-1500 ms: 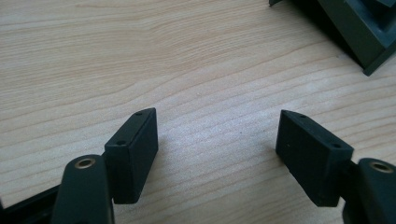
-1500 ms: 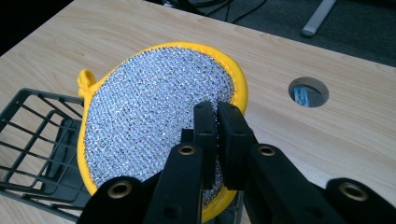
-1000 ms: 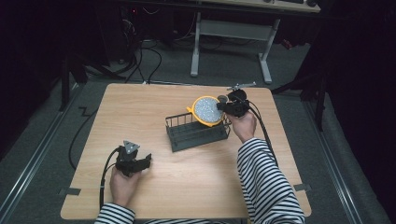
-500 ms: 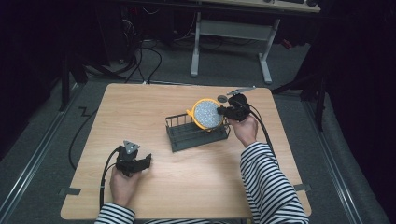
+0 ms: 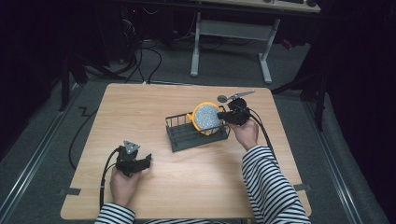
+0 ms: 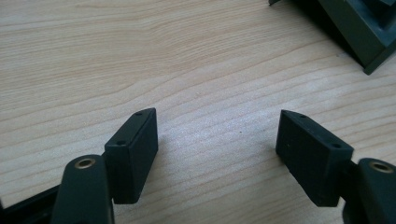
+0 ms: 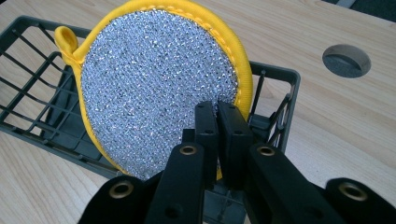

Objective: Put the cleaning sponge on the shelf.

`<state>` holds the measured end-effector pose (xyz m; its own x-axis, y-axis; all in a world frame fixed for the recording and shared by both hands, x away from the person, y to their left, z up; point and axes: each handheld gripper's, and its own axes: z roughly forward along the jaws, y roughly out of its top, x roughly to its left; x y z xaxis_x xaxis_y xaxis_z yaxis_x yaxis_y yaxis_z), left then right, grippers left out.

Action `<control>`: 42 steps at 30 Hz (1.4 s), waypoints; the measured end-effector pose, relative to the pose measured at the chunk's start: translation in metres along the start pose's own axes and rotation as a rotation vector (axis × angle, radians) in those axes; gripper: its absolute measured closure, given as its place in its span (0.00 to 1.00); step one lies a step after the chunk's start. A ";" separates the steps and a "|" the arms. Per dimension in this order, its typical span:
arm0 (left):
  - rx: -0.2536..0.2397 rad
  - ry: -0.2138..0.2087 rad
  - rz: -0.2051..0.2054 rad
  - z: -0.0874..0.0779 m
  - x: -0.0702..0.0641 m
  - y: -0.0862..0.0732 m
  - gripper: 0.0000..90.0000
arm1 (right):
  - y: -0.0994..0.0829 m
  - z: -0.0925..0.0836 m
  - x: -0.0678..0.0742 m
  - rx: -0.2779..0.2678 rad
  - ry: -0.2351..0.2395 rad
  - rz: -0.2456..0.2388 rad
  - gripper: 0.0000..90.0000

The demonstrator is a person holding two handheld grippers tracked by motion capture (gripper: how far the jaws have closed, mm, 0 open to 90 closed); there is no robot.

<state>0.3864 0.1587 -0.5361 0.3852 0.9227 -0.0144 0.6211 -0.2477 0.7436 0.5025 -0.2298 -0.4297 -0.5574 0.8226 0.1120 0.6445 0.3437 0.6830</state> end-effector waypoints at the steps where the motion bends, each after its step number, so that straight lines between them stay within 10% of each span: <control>1: 0.000 0.000 0.000 0.000 0.000 0.000 0.34 | -0.001 0.000 0.000 0.003 0.001 0.001 0.97; 6: 0.000 0.000 0.000 0.000 0.000 0.000 0.34 | -0.003 0.001 0.001 0.001 -0.005 0.003 0.96; 16: 0.000 0.000 0.000 0.000 0.000 0.000 0.34 | -0.005 -0.015 0.001 -0.032 -0.036 0.009 0.61; 42: 0.000 0.000 0.001 0.000 0.000 0.000 0.34 | -0.065 -0.088 -0.030 -0.153 -0.133 0.107 0.59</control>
<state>0.3862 0.1585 -0.5362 0.3859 0.9224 -0.0141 0.6206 -0.2483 0.7438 0.4307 -0.3168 -0.4137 -0.4095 0.9068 0.1002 0.6038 0.1871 0.7748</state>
